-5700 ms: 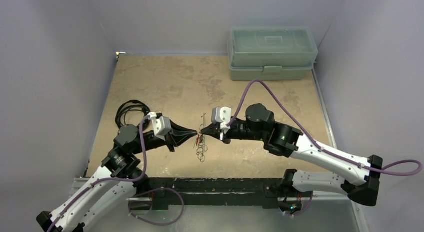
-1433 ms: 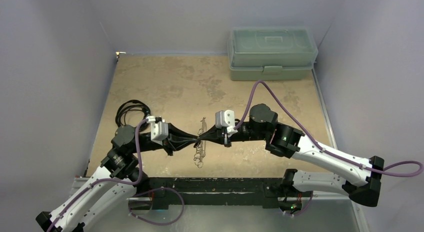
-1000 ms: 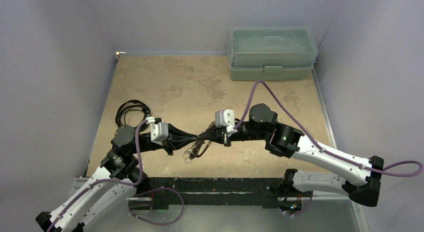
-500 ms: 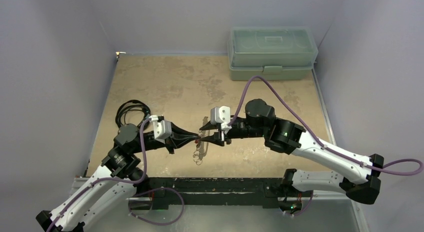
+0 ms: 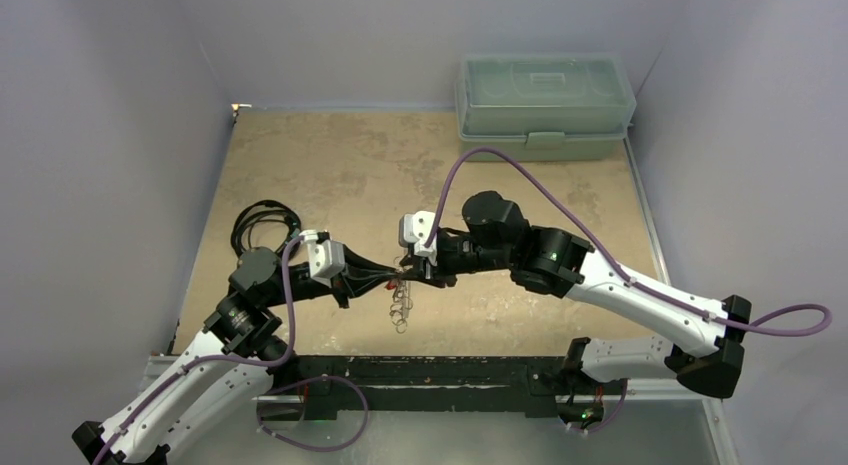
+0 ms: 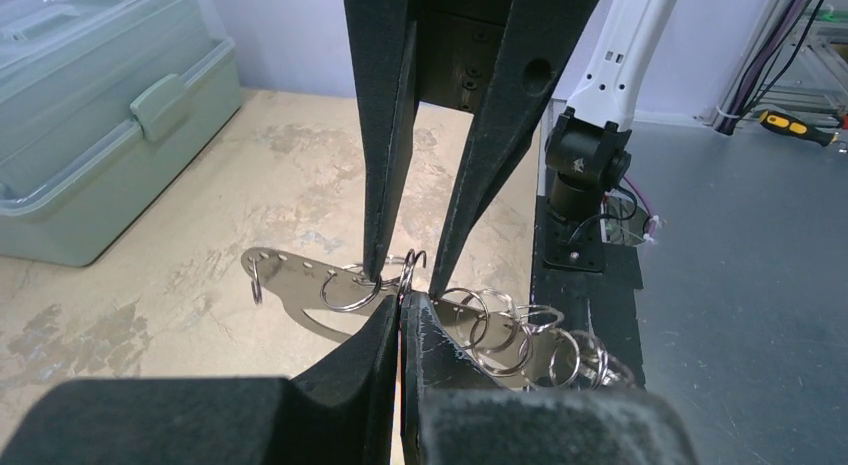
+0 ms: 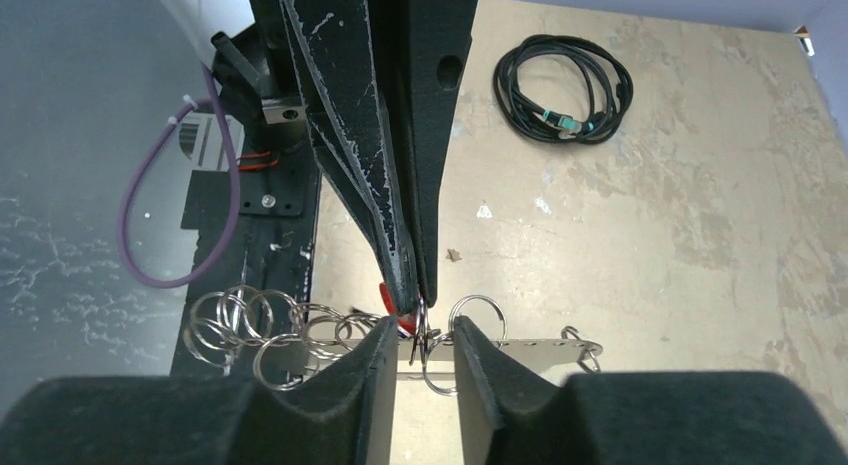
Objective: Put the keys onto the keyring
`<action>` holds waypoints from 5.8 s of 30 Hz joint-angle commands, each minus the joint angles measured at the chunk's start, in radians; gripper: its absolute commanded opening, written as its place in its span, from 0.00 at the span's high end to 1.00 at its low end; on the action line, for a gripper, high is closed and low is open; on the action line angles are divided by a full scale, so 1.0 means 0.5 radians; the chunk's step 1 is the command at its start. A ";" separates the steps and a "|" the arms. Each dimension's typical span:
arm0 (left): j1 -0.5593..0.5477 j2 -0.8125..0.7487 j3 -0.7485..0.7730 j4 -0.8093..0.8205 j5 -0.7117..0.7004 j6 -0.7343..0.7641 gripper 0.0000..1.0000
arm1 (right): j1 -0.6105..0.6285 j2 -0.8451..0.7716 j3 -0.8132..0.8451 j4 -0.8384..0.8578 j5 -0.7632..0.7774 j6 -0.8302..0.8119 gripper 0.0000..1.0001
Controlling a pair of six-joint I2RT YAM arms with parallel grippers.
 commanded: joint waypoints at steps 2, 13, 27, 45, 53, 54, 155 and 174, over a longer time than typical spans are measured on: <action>0.002 -0.019 0.015 0.096 -0.004 0.039 1.00 | 0.011 -0.014 0.119 -0.024 0.036 -0.031 0.72; 0.001 -0.019 0.016 0.095 -0.014 0.034 1.00 | 0.012 0.027 0.129 -0.034 -0.013 -0.030 1.00; 0.002 -0.036 0.038 0.040 -0.149 0.039 1.00 | 0.011 -0.169 -0.011 0.092 0.031 0.022 1.00; 0.002 -0.046 0.036 0.045 -0.135 0.029 1.00 | 0.011 -0.195 -0.112 0.253 0.067 0.027 1.00; 0.002 -0.052 0.040 0.047 -0.136 0.017 1.00 | 0.011 -0.269 -0.248 0.468 0.058 0.059 1.00; 0.003 -0.054 0.039 0.052 -0.131 0.011 0.94 | 0.011 -0.271 -0.257 0.483 0.055 0.066 1.00; 0.003 -0.026 0.009 0.081 -0.039 0.042 1.00 | 0.011 0.145 0.322 -0.156 -0.039 -0.129 0.95; 0.001 -0.107 0.063 -0.015 -0.274 0.054 0.62 | 0.011 -0.204 -0.093 0.318 0.028 0.009 1.00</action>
